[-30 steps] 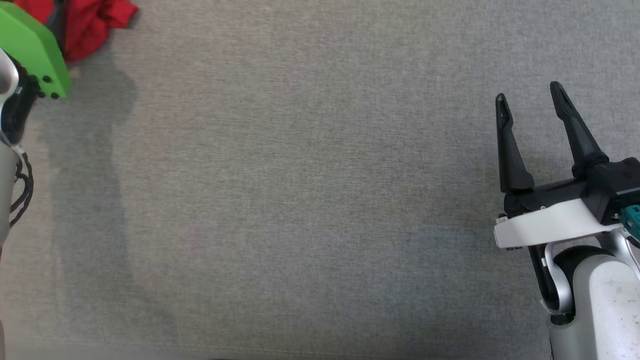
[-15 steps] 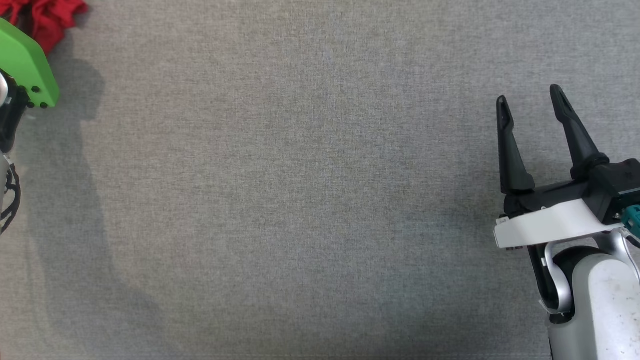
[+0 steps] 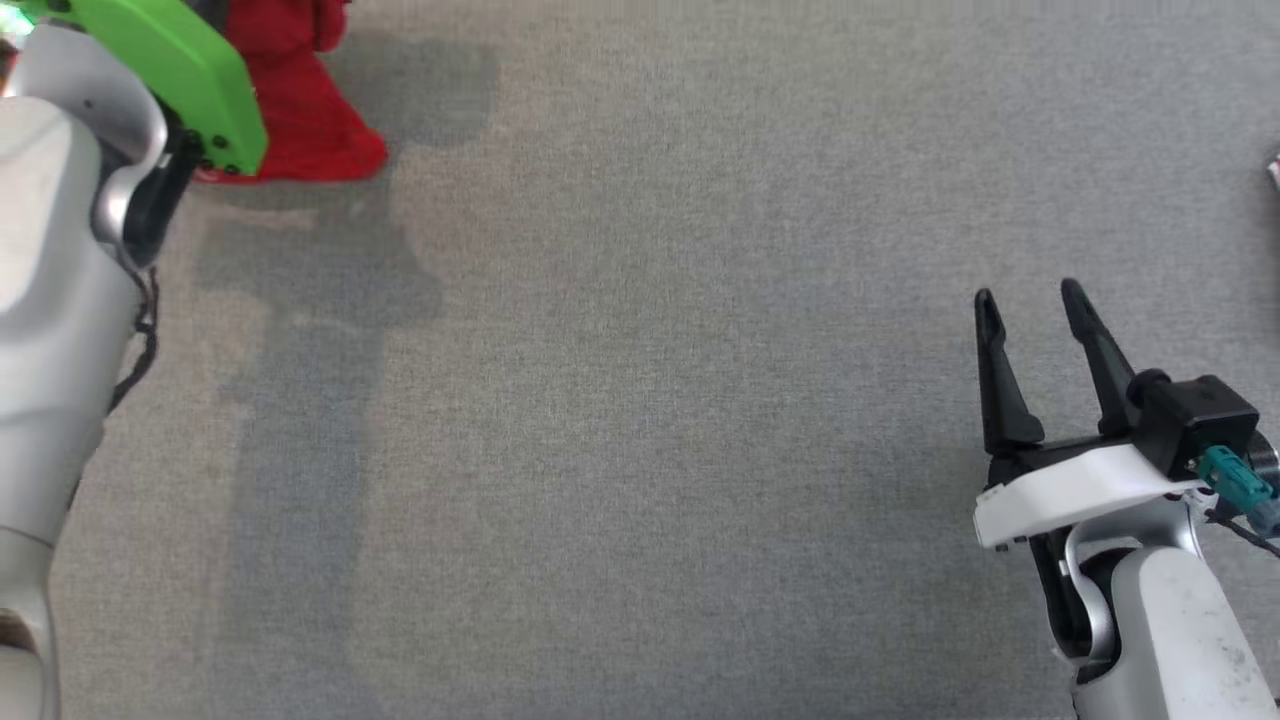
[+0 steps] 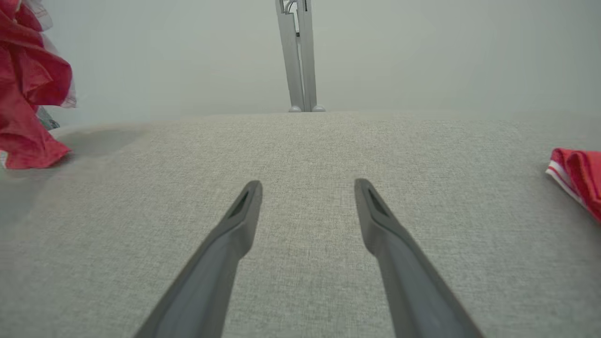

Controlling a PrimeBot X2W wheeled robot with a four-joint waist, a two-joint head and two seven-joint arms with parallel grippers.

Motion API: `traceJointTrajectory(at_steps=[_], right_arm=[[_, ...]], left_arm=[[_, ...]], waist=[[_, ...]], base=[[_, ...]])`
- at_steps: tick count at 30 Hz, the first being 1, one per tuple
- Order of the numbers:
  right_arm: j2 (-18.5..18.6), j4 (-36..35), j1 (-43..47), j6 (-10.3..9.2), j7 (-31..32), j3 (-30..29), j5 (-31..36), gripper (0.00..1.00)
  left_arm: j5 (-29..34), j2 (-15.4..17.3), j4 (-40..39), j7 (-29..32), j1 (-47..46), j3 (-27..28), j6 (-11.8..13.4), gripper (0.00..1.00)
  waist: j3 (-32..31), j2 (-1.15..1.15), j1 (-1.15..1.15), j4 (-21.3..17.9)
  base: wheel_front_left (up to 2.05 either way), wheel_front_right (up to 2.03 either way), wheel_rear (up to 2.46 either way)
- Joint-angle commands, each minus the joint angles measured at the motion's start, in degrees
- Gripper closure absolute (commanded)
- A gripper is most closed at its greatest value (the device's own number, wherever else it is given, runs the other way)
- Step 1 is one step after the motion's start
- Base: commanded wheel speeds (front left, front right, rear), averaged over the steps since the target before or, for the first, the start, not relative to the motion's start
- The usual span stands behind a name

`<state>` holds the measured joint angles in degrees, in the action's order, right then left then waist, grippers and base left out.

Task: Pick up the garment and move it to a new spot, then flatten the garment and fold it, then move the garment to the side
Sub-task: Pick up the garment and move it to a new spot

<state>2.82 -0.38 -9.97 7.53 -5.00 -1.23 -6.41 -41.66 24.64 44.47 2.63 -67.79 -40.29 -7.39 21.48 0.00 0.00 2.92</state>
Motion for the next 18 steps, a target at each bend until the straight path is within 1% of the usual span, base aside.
traceJointTrajectory(at_steps=[1, 6, 9, 12, 13, 18], right_arm=[[0.2, 1.4, 1.4, -0.09, -0.9, -0.4, -0.7, 0.0], [0.1, 5.3, 3.4, -0.09, -2.8, -0.9, -2.3, 0.0], [0.1, 7.1, 4.7, -0.09, -3.8, -1.4, -2.9, 0.0], [0.1, 8.3, 5.7, -0.09, -4.5, -1.8, -3.1, 0.0], [0.1, 8.6, 6.0, -0.09, -4.7, -1.7, -3.4, 0.0], [0.1, 9.8, 6.1, -0.09, -5.5, -0.6, -4.3, 0.0]], left_arm=[[-1.0, -1.2, -1.5, -0.2, -0.4, -0.9, -0.1, 1.0], [-5.7, -6.0, -6.0, -1.2, 2.8, -2.9, -0.1, 1.0], [-8.0, -10.2, -8.1, -3.4, 5.7, -3.2, -0.1, 1.0], [-9.8, -14.7, -9.1, -6.4, 9.4, -3.4, 0.4, 1.0], [-10.5, -16.4, -9.2, -7.8, 11.2, -3.1, 0.9, 1.0], [-12.4, -20.1, -6.9, -14.5, 20.0, -3.4, 2.5, 1.0]], waist=[[-8.2, 0.0, 0.0, -2.5], [-13.2, 0.0, 0.0, -4.8], [-15.3, 0.0, 0.0, -6.3], [-16.0, 0.0, 0.0, -7.5], [-16.0, 0.0, 0.0, -8.0], [-14.9, 0.0, 0.0, -10.3]], base=[[0.0, 0.0, 0.0], [0.0, 0.0, 0.0], [0.0, 0.0, 0.0], [0.0, 0.0, 0.0], [0.0, 0.0, 0.0], [0.0, 0.0, 0.0]])
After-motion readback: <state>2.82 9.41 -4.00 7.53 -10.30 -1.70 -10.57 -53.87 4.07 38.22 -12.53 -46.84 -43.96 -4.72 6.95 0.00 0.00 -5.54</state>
